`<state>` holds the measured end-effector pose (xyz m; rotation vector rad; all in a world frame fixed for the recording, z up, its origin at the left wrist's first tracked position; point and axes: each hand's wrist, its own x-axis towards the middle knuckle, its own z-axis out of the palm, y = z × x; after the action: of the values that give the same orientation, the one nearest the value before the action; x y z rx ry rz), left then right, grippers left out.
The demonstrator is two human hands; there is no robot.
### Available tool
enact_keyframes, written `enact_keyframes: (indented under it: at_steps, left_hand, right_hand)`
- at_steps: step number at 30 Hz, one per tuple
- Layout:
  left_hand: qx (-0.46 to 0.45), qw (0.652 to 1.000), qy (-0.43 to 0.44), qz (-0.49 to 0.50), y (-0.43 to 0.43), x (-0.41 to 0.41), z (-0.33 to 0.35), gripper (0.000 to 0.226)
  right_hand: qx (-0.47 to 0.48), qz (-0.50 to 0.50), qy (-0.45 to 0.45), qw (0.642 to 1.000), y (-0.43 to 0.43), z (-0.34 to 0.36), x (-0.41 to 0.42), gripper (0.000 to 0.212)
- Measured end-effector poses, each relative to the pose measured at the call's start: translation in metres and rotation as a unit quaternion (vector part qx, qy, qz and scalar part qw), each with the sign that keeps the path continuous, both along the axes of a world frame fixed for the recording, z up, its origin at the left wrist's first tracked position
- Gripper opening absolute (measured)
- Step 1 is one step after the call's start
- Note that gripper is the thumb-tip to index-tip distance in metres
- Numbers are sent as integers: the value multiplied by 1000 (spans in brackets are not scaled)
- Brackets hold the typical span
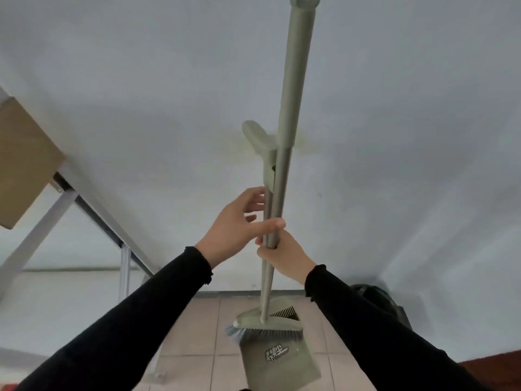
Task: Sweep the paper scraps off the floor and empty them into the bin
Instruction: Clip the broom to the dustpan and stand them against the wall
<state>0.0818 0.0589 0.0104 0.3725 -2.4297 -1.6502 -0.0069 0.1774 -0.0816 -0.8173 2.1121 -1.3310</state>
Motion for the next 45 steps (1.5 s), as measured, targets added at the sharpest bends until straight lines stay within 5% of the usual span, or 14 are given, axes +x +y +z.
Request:
enact_keyframes:
  at_steps: [4, 8, 45]
  left_hand:
    - [-6, 1000, 10, 25, 7, -9, -5, 48]
    - [39, 999, 3, 11, -6, -10, -9, 48]
    - [144, 978, -96, -112, -81, -114, -105, 41]
  right_hand:
    - [8, 10, 2, 1000, -5, -12, -4, 24]
    - [-31, 98, -73, 992, 4, -14, -18, 60]
    - [35, 6, -97, 995, -37, -83, -103, 40]
